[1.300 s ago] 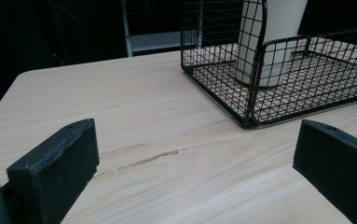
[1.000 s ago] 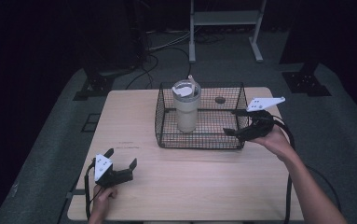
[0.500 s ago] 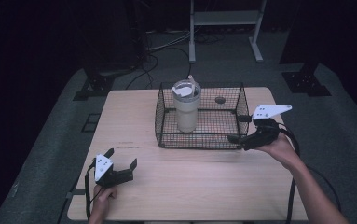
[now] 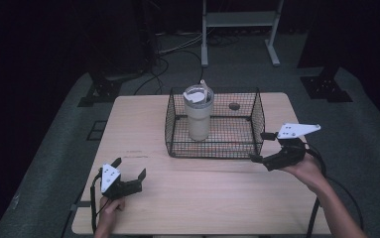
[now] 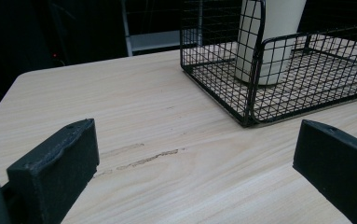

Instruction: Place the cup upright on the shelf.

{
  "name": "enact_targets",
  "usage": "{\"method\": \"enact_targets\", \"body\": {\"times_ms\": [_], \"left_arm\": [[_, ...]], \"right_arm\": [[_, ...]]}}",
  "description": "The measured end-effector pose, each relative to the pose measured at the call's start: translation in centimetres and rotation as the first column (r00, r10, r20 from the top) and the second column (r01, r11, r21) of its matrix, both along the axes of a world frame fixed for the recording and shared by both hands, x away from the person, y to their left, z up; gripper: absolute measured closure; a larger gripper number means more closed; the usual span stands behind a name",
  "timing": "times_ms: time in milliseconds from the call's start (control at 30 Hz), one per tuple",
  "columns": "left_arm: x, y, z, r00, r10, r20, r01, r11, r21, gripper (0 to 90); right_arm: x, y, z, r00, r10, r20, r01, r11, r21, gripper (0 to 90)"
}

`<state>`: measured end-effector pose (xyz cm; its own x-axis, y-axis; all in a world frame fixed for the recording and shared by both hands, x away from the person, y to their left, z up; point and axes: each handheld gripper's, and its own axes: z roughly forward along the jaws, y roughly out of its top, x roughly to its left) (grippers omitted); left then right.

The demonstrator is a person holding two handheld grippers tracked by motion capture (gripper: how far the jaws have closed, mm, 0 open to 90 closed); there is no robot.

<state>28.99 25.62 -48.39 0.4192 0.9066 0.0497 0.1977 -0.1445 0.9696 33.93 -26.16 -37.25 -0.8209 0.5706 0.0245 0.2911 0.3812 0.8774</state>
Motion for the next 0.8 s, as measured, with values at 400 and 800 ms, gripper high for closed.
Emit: {"method": "enact_targets", "body": {"times_ms": [400,800], "left_arm": [[0.0,0.0,0.0,1.0000,-0.002,-0.001,0.002,1.0000,0.007,0.0],[0.0,0.0,0.0,1.0000,0.001,-0.005,-0.001,1.0000,0.008,0.0]], "right_arm": [[-1.4,-2.0,-2.1,0.9987,-0.048,-0.018,0.048,0.999,0.014,9.2],[-2.9,-3.4,-4.2,0.9953,-0.091,-0.033,0.093,0.995,0.038,9.2]]}}
